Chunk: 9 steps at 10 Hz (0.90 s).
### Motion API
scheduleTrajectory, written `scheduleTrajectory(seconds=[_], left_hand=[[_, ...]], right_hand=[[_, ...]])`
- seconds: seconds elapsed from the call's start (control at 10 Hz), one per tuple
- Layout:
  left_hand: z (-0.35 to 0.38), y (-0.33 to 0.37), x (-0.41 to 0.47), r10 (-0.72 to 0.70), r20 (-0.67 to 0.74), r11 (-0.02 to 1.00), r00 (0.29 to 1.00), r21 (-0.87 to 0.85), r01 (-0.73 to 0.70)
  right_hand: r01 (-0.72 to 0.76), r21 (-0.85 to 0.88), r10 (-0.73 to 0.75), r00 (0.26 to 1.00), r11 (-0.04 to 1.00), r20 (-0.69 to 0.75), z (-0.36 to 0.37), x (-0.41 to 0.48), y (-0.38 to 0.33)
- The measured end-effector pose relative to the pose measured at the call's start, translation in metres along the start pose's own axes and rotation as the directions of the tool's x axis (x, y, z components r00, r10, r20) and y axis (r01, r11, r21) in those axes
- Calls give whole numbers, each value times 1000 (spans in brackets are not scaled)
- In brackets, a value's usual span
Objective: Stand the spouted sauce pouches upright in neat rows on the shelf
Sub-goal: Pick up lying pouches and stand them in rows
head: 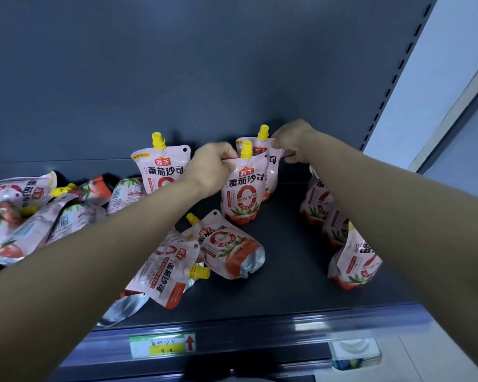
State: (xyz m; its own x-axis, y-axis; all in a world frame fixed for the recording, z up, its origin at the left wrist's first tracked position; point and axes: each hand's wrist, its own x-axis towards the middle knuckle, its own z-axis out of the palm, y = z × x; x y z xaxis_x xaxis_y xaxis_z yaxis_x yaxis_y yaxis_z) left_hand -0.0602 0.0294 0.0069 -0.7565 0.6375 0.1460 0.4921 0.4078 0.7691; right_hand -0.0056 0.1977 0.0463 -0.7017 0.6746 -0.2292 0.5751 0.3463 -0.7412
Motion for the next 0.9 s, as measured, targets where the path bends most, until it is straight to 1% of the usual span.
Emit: scheduleTrajectory(seconds=[0.1, 0.2, 0.3, 0.4, 0.5, 0.6, 0.7, 0.8, 0.9], left_hand=[[-3, -1, 1, -41, 54, 999, 998, 22, 40], [-3, 0, 0, -84, 75, 996, 994, 2, 84], [3, 2, -2, -91, 89, 995, 992, -36, 94], [7, 8, -3, -63, 100, 997, 993, -42, 67], [4, 11, -6, -52, 139, 996, 989, -58, 60], [-6, 11, -12, -49, 186, 997, 981, -51, 60], [-26, 7, -19, -47, 176, 998, 983, -31, 54], [-49, -5, -26, -105, 173, 992, 979, 93, 90], [-69, -19, -36, -160, 159, 955, 974, 274, 112]], right_hand=[[-36, 283, 60, 995, 959, -78, -5, -5, -6], [141, -164, -157, 984, 976, -87, -11, -13, -13], [208, -2, -202, 945, 978, -257, -12, -8, -16], [206, -174, -250, 923, 963, -291, -13, -5, -23], [233, -212, -293, 899, 949, -325, -16, -18, -32], [306, -188, -354, 874, 933, -334, -18, -30, -40], [390, -171, -425, 849, 905, -313, -14, -46, -46], [510, -152, -532, 805, 847, -262, 1, -69, -51], [586, -148, -604, 780, 796, -163, 23, -90, -55]])
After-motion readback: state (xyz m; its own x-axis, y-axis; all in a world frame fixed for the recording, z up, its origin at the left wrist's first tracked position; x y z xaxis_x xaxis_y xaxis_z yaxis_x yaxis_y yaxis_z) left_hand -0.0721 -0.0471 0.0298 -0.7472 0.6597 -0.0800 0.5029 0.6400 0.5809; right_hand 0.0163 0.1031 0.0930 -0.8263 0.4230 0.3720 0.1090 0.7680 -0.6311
